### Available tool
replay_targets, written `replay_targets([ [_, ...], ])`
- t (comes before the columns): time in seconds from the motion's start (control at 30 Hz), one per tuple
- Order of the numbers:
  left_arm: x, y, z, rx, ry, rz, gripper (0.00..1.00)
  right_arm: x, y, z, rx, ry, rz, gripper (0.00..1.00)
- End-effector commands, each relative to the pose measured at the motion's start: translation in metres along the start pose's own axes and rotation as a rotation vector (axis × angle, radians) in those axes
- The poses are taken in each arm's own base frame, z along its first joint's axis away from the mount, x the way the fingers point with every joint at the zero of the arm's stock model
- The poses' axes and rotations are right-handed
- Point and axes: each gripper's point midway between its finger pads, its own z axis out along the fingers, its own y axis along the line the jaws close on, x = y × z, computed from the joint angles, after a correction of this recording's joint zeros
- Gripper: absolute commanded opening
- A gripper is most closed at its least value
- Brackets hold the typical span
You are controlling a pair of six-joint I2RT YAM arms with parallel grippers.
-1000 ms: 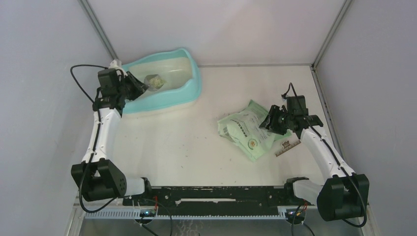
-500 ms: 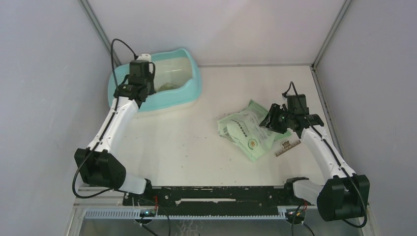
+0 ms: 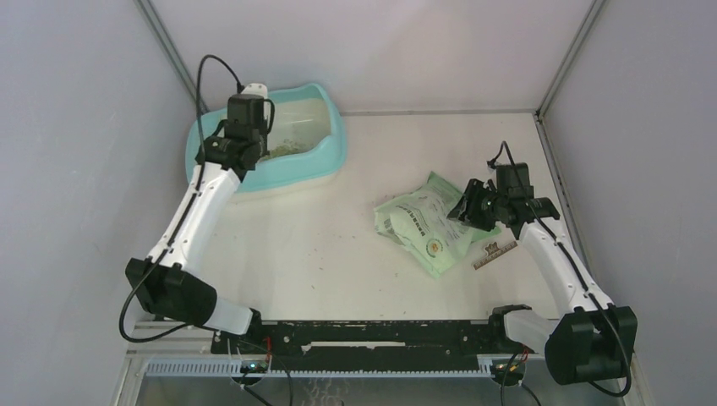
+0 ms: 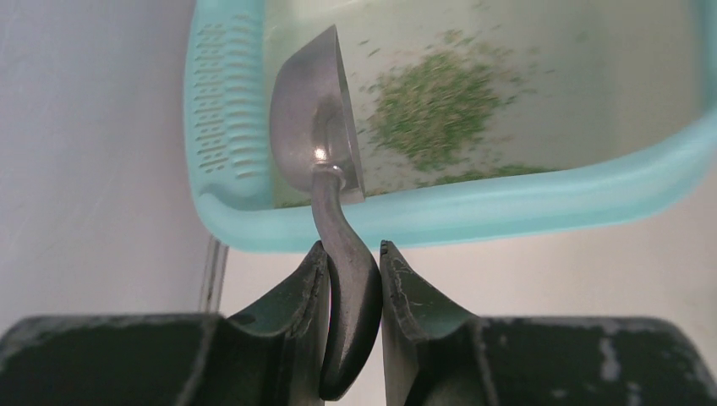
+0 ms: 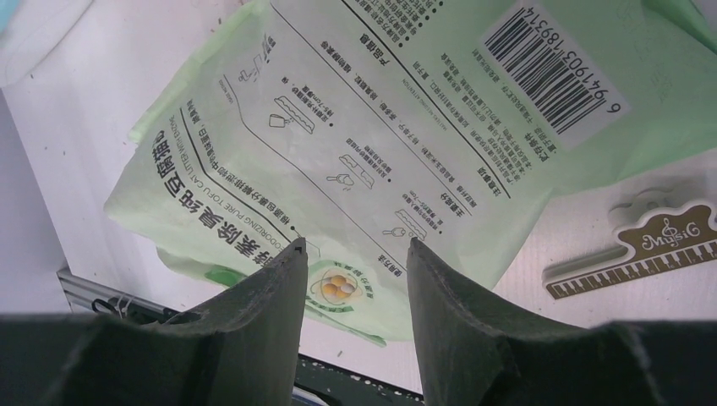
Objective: Fill the litter box with clean litter
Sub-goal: 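Scoop the cat litter from the cat litter bag.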
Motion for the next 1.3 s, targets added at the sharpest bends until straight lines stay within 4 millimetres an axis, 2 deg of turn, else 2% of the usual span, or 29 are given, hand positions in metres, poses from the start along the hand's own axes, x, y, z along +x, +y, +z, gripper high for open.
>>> replay_targets([
  [0.0, -0.065, -0.014, -0.085, 0.310, -0.146, -0.211, 0.15, -0.023, 0.011, -0.016, -0.032, -0.088, -0.023, 0.54],
  [0.1, -0.049, -0.059, -0.134, 0.642, -0.073, -0.312, 0.16, -0.025, 0.010, -0.019, -0.027, -0.098, -0.018, 0.55],
  [0.17, -0.030, -0.072, -0.169, 0.793, -0.045, -0.400, 0.16, -0.026, 0.009, -0.021, -0.019, -0.102, -0.019, 0.55],
  [0.27, 0.008, -0.089, -0.200, 0.947, 0.014, -0.500, 0.16, -0.029, 0.006, -0.024, -0.006, -0.118, -0.016, 0.56],
  [0.4, 0.055, -0.101, -0.229, 1.089, 0.109, -0.593, 0.16, -0.033, 0.006, -0.023, -0.006, -0.120, -0.006, 0.56],
  [0.53, 0.084, -0.111, -0.252, 1.207, 0.190, -0.670, 0.16, -0.039, -0.001, -0.022, 0.016, -0.133, 0.019, 0.56],
  [0.6, 0.097, -0.117, -0.256, 1.238, 0.218, -0.687, 0.16, -0.041, -0.002, -0.021, 0.012, -0.134, 0.034, 0.56],
  [0.73, 0.119, -0.127, -0.251, 1.252, 0.283, -0.705, 0.16, -0.043, 0.001, -0.020, -0.001, -0.137, 0.044, 0.56],
  [0.97, 0.125, -0.140, -0.244, 1.271, 0.327, -0.714, 0.17, -0.039, -0.003, -0.022, 0.017, -0.131, 0.035, 0.56],
  [1.27, 0.134, -0.161, -0.219, 1.229, 0.397, -0.712, 0.17, -0.043, -0.003, -0.020, 0.014, -0.149, 0.039, 0.56],
])
